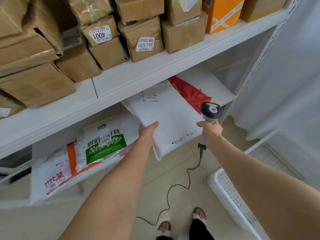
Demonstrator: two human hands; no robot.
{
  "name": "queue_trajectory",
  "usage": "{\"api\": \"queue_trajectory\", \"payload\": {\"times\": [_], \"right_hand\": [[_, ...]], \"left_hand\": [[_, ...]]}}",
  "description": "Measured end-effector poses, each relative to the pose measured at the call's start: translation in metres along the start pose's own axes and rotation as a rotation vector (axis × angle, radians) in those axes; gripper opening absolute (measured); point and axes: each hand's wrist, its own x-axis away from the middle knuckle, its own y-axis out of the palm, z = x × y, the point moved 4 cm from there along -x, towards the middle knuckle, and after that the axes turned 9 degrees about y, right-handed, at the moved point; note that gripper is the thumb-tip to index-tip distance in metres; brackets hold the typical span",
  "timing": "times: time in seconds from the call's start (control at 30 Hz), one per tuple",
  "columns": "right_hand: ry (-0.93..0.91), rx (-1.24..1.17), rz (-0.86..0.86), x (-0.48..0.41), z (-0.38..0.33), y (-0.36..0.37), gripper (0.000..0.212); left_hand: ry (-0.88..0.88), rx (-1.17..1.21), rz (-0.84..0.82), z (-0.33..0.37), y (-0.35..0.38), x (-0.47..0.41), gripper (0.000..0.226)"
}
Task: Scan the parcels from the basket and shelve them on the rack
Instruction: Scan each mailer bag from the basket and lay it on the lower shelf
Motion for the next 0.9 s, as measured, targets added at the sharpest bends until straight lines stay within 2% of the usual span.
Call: {"api": "queue_trajectory", "payload": {"times": [0.23, 0.33, 0.4, 0.53, 0.7, 0.9], "right_hand": [[0.001, 0.058, -0.144, 0.002, 0.006, 0.062, 0.031], [0.015, 0.068, -0.159, 0.007, 0.017, 0.096, 0.042], [0.018, 0.054, -0.175, 0.009, 0.024, 0.121, 0.045], [0.047, -0.100, -0.260, 0.014, 0.044, 0.176, 0.021], [0.122, -0.171, -0.371, 0.022, 0.078, 0.248, 0.024], [0.067, -0.227, -0.314, 0.019, 0.112, 0.291, 0.018]], "left_hand": [[0.022, -0.055, 0.200, 0.015, -0.076, -0.028, 0.040], [0.072, -0.085, 0.232, 0.028, -0.111, -0.045, 0.037], [0.106, -0.066, 0.227, 0.033, -0.135, -0.060, 0.042], [0.139, -0.036, 0.227, 0.036, -0.183, -0.097, 0.044], [0.127, -0.077, 0.166, 0.034, -0.227, -0.148, 0.051], [0.135, -0.110, 0.081, 0.027, -0.242, -0.193, 0.052]]}}
